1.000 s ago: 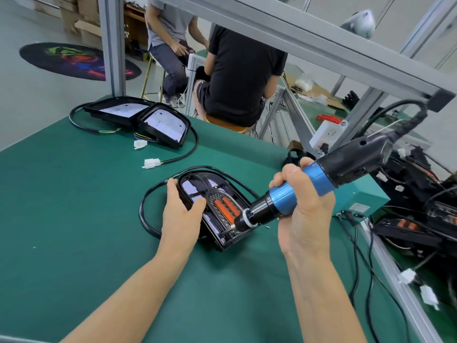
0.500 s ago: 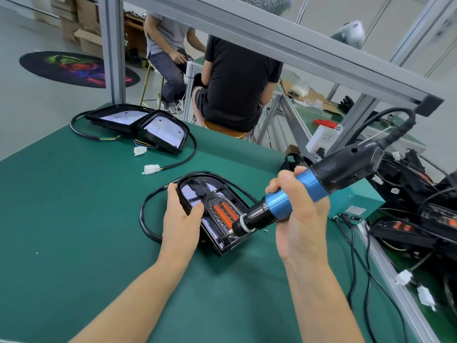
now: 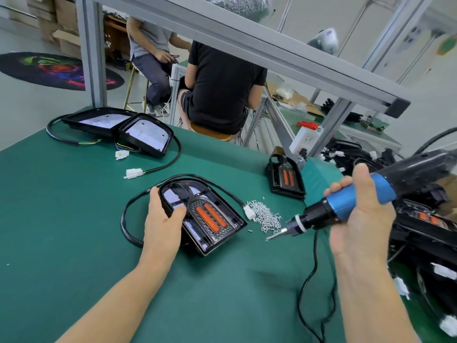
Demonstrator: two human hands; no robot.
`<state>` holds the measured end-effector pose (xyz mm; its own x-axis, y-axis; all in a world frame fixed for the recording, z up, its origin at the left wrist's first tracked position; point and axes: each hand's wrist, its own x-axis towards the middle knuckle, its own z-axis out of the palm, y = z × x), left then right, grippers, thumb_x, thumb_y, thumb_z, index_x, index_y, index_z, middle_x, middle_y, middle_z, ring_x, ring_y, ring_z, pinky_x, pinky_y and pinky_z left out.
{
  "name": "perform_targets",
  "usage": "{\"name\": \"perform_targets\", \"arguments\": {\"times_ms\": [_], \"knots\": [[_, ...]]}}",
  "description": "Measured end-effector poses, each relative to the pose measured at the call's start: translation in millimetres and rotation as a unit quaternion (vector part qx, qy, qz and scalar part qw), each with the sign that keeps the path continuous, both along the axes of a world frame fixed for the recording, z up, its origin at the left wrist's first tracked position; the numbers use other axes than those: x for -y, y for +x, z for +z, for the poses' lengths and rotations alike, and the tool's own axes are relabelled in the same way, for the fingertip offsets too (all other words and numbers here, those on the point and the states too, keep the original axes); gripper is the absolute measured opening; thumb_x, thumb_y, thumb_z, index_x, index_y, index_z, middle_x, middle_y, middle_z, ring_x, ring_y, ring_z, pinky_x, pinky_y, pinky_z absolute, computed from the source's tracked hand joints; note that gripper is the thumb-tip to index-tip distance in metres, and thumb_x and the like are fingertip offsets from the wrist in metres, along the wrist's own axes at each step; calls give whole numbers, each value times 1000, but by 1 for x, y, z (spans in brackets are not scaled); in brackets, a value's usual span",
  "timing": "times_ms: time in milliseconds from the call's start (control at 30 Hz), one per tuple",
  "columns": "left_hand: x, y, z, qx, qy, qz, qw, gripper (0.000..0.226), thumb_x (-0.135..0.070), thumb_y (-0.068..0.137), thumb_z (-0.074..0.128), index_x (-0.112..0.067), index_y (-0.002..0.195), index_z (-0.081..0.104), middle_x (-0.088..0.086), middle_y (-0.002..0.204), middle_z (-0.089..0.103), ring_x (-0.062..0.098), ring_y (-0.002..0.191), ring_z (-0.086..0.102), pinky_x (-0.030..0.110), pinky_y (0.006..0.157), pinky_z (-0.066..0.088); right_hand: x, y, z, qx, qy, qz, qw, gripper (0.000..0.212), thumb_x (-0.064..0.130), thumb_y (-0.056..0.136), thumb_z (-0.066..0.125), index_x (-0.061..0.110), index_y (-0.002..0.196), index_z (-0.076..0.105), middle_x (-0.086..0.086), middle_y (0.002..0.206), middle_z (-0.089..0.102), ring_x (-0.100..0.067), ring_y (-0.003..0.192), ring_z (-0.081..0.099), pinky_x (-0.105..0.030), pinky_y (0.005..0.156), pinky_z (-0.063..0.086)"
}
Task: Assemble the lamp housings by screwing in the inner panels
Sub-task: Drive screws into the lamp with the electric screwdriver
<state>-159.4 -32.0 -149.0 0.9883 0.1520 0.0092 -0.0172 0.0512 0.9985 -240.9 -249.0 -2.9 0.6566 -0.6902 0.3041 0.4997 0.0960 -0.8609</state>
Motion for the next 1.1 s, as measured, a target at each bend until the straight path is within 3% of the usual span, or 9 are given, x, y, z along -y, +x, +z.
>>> {"name": "perform_targets", "arguments": {"times_ms": [167, 300, 367, 467, 600, 733, 833, 1100], "knots": [[-1, 0, -1, 0, -7, -8, 1000, 55, -10, 92, 52, -17, 143, 32, 0, 138, 52, 21, 128, 47, 44, 112, 33, 62, 5, -11, -180, -18, 5, 983, 34, 22, 89, 71, 9, 110, 47, -5, 64, 53, -13, 46, 54, -24, 46, 48], [0, 0, 0, 10, -1, 4, 1000, 53, -11, 92, 52, -21, 141, 35, -5, 130, 57, 18, 121, 52, 37, 107, 37, 99, 11, -42, -361, -64, -6, 930, 62, 21, 84, 76, -1, 132, 44, -12, 68, 53, -16, 42, 55, -25, 41, 47], [-1, 0, 0, 14, 4, 5, 1000, 51, -11, 92, 52, -23, 139, 38, -5, 127, 59, 18, 118, 53, 35, 103, 38, 108, 12, -56, -439, -70, 1, 896, 63, 23, 81, 79, 2, 127, 42, -15, 73, 54, -19, 46, 56, -26, 42, 48], [-3, 3, -5, 6, 6, -8, 1000, 54, -15, 93, 52, -20, 143, 32, 1, 141, 50, 23, 130, 45, 46, 112, 33, 111, 12, -73, -541, -114, 10, 833, 65, 27, 79, 81, 10, 119, 31, -18, 98, 57, -21, 54, 59, -28, 46, 49], [-4, 4, -7, 3, 3, -12, 1000, 55, -17, 93, 53, -19, 144, 30, 1, 145, 46, 24, 133, 42, 48, 113, 31, 108, 20, -82, -585, -170, 17, 793, 70, 25, 82, 79, 4, 125, 28, -16, 110, 51, -27, 56, 60, -35, 57, 54], [-4, 3, -7, 6, 0, -10, 1000, 54, -14, 93, 53, -17, 143, 32, 1, 139, 52, 23, 128, 47, 47, 111, 33, 108, 31, -86, -631, -283, 16, 722, 90, 34, 84, 73, -2, 144, 16, -21, 132, 46, -38, 105, 62, -45, 92, 51], [-5, 3, -8, 5, -7, -15, 1000, 54, -14, 93, 53, -17, 143, 32, 1, 139, 52, 23, 129, 47, 48, 111, 33, 102, 39, -85, -657, -365, 4, 660, 91, 44, 87, 67, -4, 145, 15, -17, 142, 43, -32, 119, 52, -32, 82, 42], [-5, 4, -7, 6, -9, -12, 1000, 57, -15, 93, 54, -20, 145, 31, -1, 142, 49, 21, 131, 46, 47, 112, 33, 100, 55, -92, -679, -446, -44, 581, 73, 49, 88, 64, 2, 133, 31, -11, 123, 58, -30, 110, 59, -33, 78, 44]]}}
